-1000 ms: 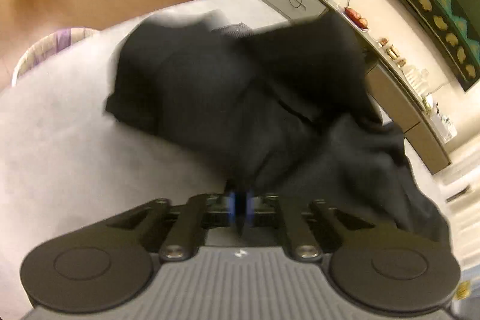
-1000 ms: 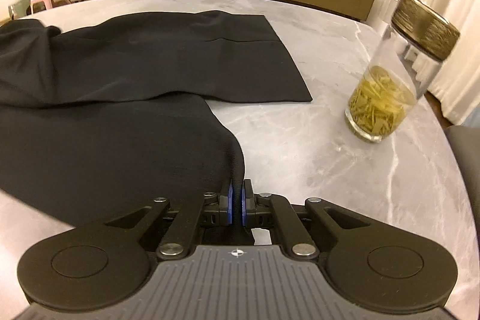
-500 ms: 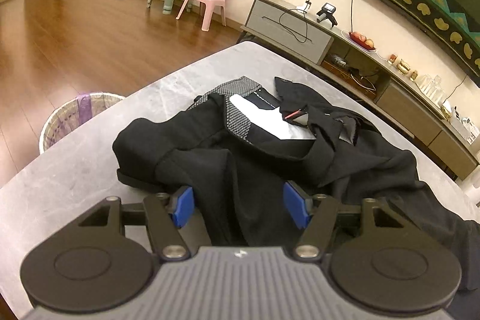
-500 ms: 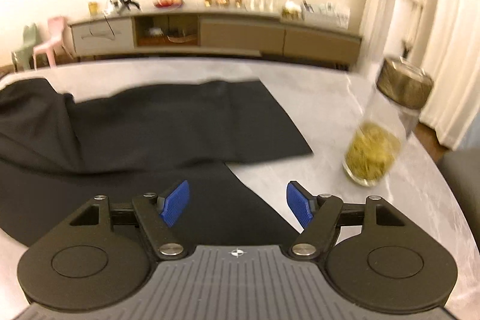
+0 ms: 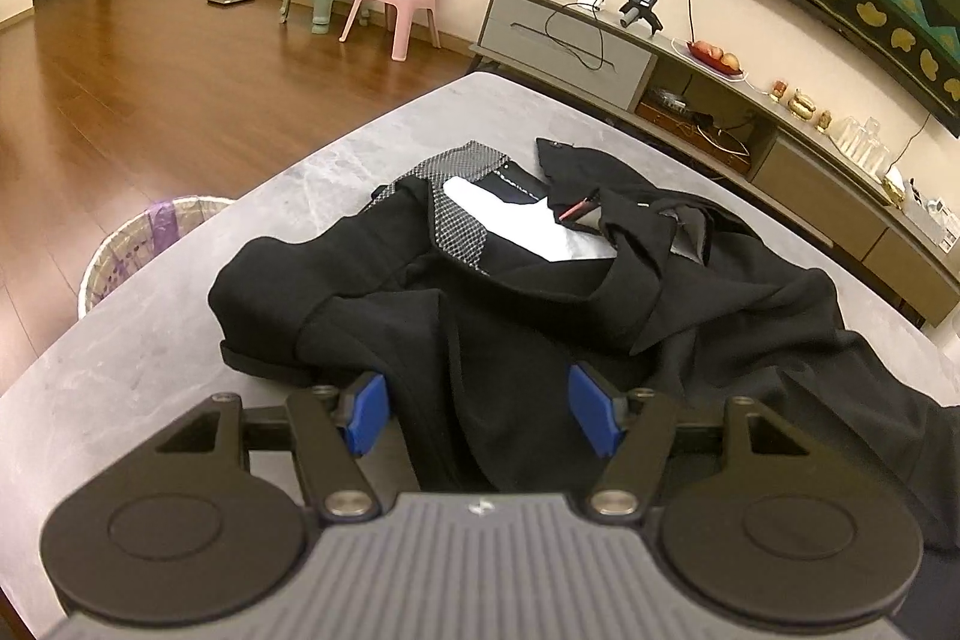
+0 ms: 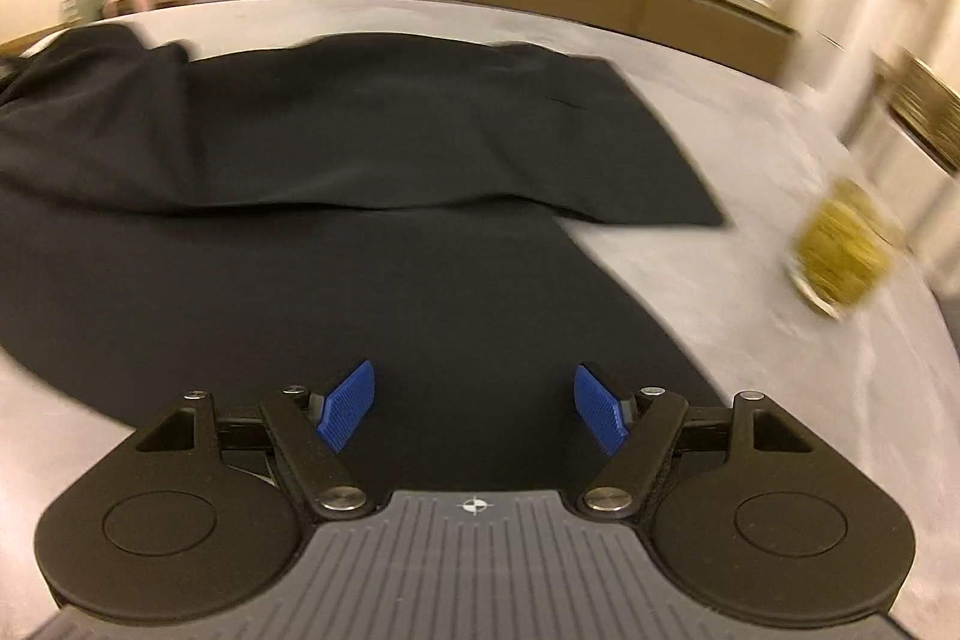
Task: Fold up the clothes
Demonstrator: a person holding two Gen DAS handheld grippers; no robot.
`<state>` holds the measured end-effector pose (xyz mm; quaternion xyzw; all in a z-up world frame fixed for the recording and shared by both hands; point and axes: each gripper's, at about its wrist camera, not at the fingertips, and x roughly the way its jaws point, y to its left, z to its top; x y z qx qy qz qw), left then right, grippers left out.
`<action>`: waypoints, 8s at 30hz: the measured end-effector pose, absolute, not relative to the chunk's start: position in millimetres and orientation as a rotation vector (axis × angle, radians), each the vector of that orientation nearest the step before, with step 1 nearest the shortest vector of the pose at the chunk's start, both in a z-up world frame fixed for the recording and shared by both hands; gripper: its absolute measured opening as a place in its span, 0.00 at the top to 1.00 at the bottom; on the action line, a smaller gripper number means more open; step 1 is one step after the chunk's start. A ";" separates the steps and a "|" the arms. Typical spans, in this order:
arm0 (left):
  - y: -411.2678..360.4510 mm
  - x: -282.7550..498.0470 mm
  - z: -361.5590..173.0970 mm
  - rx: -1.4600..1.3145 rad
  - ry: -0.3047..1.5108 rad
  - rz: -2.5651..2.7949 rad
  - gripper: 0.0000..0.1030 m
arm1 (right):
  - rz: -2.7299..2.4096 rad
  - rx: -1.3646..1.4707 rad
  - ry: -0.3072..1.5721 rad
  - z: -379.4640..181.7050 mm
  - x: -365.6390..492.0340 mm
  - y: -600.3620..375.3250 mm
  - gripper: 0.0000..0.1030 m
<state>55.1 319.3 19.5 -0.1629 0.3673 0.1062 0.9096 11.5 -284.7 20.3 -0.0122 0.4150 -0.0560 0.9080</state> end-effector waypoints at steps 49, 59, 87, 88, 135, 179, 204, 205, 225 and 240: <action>263.6 85.8 -13.5 -0.065 0.885 0.182 0.31 | -0.193 0.018 0.853 15.4 -2.4 -299.8 0.54; 301.9 62.8 28.4 -0.101 0.726 0.364 0.30 | -0.327 -0.124 0.838 21.6 -20.8 -309.3 0.54; 343.0 100.2 86.8 -0.185 0.693 0.216 0.17 | -0.073 -0.057 0.855 14.9 28.3 -251.8 0.28; 337.4 103.0 82.2 -0.163 0.712 0.209 0.17 | -0.035 -0.060 0.855 14.6 30.9 -244.3 0.28; 416.3 139.5 123.4 -0.436 0.538 0.063 0.87 | 0.785 -0.307 0.676 87.1 132.4 -39.3 1.00; 370.9 155.3 36.5 -0.050 0.783 -0.031 0.95 | 0.511 -0.430 0.766 22.8 180.0 22.6 0.28; 401.6 25.9 83.5 -0.337 0.623 0.157 0.28 | 0.510 -0.376 0.782 31.2 137.5 -16.2 0.49; 397.7 26.0 83.8 -0.348 0.626 0.123 0.28 | 0.475 -0.303 0.790 32.2 133.8 -31.9 0.49; 368.5 43.7 74.3 -0.148 0.569 0.523 0.30 | -0.263 0.724 0.639 -26.5 101.2 -355.0 0.30; 168.2 50.7 16.8 0.409 0.671 -0.206 0.34 | -0.006 0.571 0.351 88.2 0.1 -306.1 1.00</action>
